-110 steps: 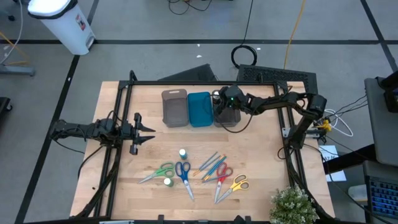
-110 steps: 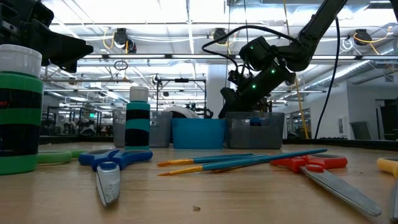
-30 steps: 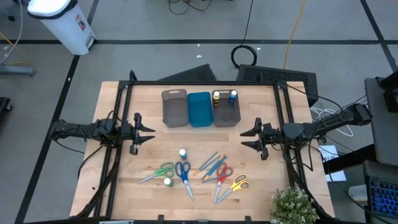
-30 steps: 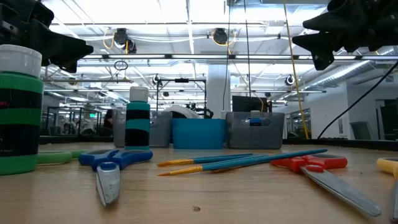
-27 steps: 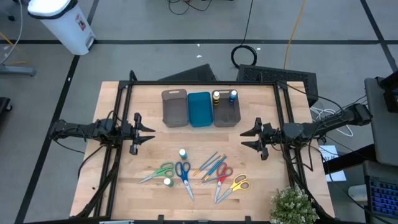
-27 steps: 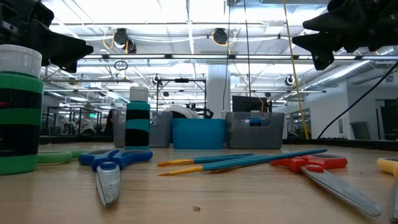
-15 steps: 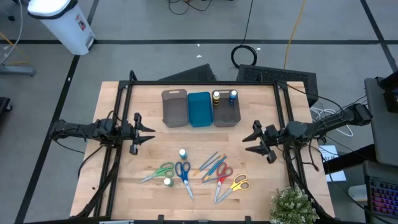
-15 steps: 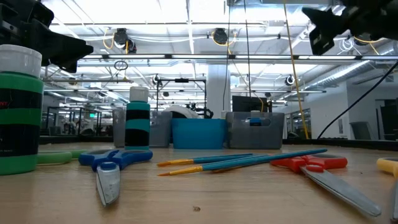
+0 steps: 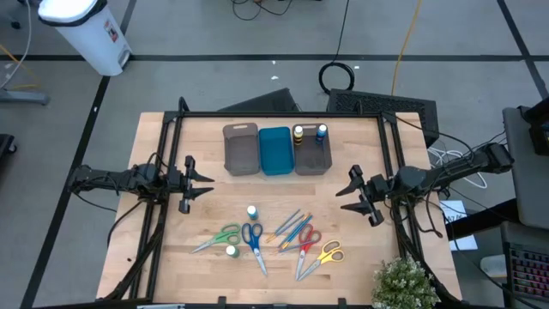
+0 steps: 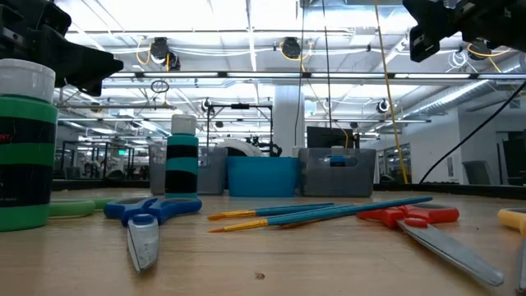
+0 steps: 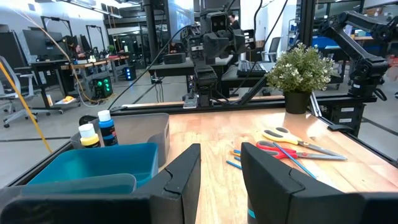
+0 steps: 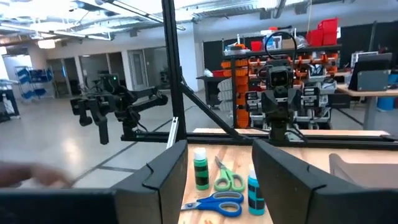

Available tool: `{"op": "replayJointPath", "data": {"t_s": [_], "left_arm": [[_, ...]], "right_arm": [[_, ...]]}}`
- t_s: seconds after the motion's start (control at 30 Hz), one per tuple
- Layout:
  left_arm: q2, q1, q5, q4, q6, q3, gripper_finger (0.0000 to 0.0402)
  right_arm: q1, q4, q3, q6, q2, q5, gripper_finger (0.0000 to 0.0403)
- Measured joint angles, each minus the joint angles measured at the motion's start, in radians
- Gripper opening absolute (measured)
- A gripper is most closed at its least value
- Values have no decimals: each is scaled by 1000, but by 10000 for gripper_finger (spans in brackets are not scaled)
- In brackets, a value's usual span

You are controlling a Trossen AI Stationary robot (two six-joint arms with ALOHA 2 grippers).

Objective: Pick & Place Paint Supplies
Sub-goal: Put the light blue coloring bottle into the right gray bin

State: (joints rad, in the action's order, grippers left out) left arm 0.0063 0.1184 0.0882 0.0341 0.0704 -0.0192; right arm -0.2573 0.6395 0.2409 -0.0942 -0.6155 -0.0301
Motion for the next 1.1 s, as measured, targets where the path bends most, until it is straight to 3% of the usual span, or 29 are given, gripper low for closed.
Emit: {"op": "replayJointPath", "data": {"t_s": [0.4, 0.83, 1.1], "left_arm": [[0, 0, 0, 0, 0, 0, 124], [0, 0, 9, 57, 85, 0, 124], [0, 0, 2, 95, 21, 0, 124]], "right_arm": [[0, -52, 0, 3, -2, -6, 171], [0, -15, 0, 70, -3, -288, 171], [0, 2, 1, 2, 18, -290, 171]]}}
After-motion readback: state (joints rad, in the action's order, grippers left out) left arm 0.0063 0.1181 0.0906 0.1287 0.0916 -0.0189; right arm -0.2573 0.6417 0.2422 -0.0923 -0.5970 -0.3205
